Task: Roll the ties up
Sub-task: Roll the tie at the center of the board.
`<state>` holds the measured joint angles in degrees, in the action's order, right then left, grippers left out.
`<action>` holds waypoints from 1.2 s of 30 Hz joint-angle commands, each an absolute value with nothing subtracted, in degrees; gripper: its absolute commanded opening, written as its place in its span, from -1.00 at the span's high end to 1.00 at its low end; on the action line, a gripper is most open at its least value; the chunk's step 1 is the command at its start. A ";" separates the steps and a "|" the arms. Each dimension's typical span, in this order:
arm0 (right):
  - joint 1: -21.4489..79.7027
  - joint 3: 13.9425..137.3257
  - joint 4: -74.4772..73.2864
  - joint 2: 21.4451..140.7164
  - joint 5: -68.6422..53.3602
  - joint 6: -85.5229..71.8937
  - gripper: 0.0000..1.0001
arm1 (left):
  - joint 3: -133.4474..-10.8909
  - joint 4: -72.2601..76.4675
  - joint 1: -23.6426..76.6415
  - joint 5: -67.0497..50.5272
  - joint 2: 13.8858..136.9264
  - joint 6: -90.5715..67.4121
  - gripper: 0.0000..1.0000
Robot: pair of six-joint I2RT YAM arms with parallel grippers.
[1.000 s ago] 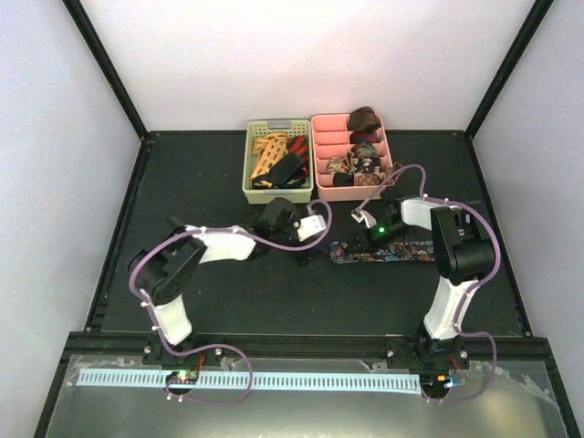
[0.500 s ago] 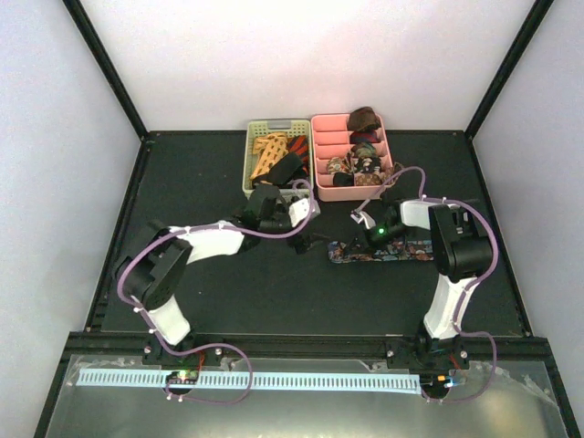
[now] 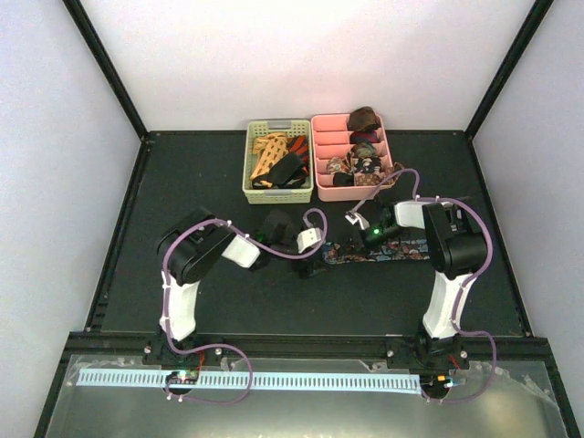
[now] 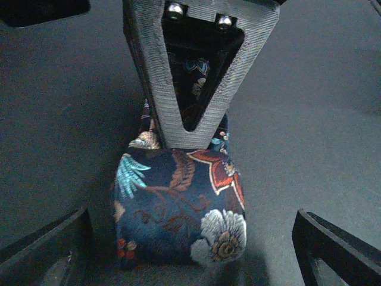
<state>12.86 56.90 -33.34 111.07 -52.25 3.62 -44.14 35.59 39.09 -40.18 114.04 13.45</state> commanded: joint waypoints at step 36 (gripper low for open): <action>0.05 57.92 -41.37 95.06 -63.18 18.48 -0.99 | -54.97 9.02 42.91 -25.90 117.42 28.80 0.27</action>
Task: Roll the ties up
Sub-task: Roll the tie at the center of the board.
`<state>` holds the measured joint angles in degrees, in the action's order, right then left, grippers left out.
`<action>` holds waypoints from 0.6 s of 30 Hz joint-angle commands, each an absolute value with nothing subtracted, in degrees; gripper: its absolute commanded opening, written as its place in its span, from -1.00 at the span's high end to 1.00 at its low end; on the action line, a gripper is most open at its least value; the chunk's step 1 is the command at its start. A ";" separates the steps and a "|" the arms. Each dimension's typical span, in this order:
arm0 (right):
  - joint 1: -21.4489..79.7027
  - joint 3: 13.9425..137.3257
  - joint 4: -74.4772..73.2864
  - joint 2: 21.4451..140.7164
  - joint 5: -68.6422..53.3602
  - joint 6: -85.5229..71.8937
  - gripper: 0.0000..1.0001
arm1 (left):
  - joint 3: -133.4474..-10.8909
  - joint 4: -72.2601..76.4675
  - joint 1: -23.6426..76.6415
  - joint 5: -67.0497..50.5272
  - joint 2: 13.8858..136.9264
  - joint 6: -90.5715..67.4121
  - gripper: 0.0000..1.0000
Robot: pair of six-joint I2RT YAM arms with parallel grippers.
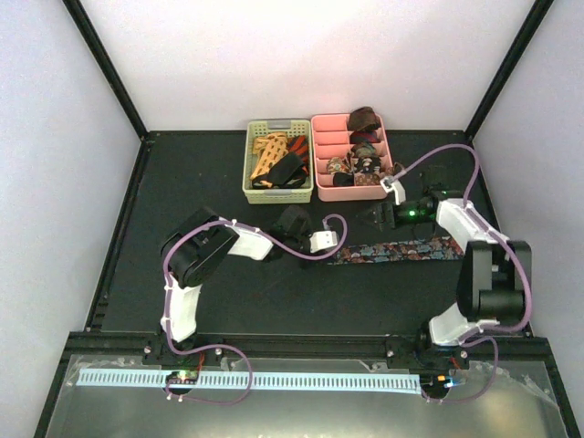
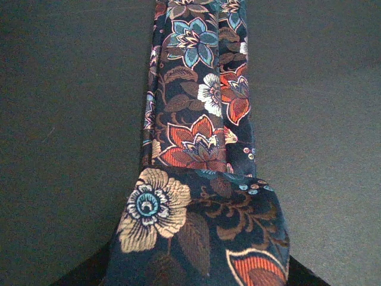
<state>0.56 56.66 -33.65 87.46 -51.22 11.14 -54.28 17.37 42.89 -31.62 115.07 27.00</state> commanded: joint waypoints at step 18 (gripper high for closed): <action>10.78 46.91 -19.26 100.63 -55.69 -6.00 -0.12 | -54.78 8.58 42.91 -24.60 117.09 28.46 0.28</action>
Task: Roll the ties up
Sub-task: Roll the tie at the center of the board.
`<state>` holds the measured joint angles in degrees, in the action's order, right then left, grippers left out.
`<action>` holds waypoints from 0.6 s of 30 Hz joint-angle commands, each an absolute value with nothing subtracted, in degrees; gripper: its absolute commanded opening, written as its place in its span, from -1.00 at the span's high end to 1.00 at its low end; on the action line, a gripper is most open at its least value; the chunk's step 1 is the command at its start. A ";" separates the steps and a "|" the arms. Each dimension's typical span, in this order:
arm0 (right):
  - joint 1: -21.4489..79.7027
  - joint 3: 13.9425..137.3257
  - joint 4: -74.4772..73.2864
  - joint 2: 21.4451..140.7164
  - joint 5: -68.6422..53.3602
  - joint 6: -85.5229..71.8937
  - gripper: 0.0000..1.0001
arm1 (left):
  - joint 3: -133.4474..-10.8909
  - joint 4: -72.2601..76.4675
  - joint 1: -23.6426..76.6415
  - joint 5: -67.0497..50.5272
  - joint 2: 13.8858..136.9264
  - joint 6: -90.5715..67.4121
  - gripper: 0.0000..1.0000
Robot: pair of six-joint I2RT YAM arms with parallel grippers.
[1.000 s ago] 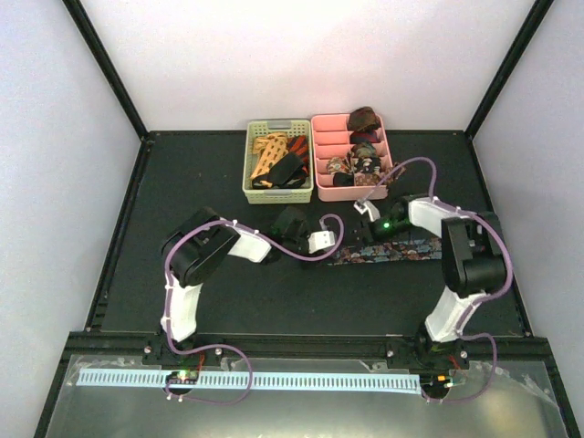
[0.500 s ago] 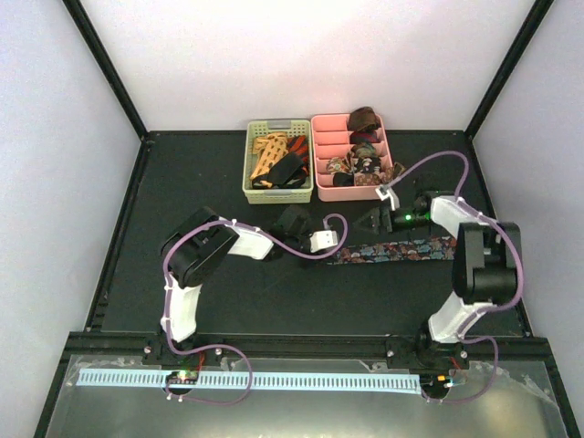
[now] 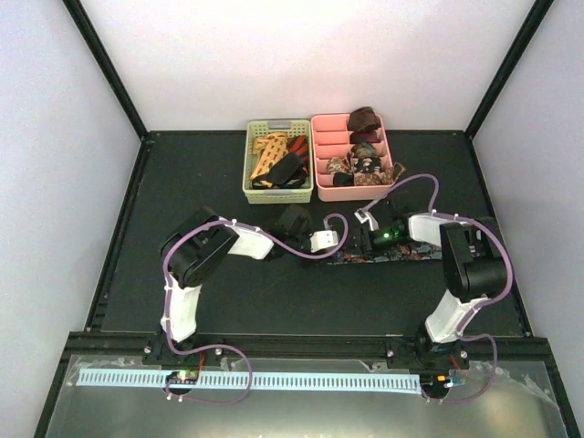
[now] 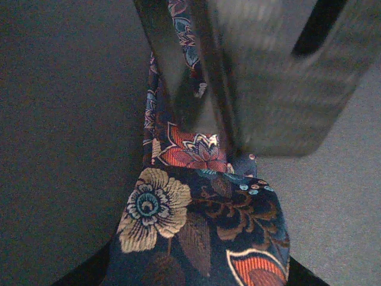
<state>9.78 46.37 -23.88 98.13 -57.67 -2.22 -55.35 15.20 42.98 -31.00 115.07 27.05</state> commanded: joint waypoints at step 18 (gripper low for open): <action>12.81 49.22 -19.53 104.59 -53.02 -5.80 0.85 | -54.85 8.86 42.98 -25.08 117.28 27.83 0.27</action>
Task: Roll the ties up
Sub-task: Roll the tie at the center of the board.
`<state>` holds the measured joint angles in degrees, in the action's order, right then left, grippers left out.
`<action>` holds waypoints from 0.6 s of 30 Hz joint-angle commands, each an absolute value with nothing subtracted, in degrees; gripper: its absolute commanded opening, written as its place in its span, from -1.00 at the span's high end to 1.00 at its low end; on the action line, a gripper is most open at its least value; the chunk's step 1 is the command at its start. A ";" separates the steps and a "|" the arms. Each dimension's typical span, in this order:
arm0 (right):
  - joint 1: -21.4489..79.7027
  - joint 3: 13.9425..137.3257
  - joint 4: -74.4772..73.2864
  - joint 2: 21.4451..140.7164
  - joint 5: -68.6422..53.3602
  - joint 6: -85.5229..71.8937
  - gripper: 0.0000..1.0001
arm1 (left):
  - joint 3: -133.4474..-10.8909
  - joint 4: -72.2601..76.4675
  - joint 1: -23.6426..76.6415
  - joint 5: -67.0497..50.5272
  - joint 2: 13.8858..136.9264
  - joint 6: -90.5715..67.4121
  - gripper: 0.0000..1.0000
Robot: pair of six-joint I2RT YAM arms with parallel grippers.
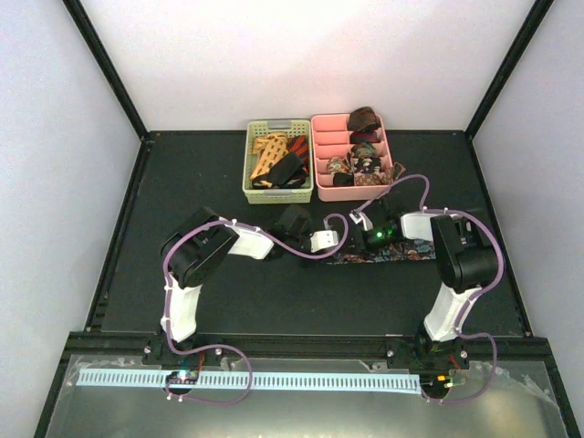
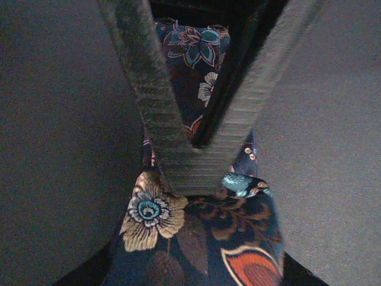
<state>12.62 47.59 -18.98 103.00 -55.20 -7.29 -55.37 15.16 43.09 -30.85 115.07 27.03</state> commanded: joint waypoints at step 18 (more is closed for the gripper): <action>12.74 50.82 -26.65 105.99 -43.35 -0.80 0.97 | -45.95 36.34 41.05 -39.16 116.04 12.91 -0.65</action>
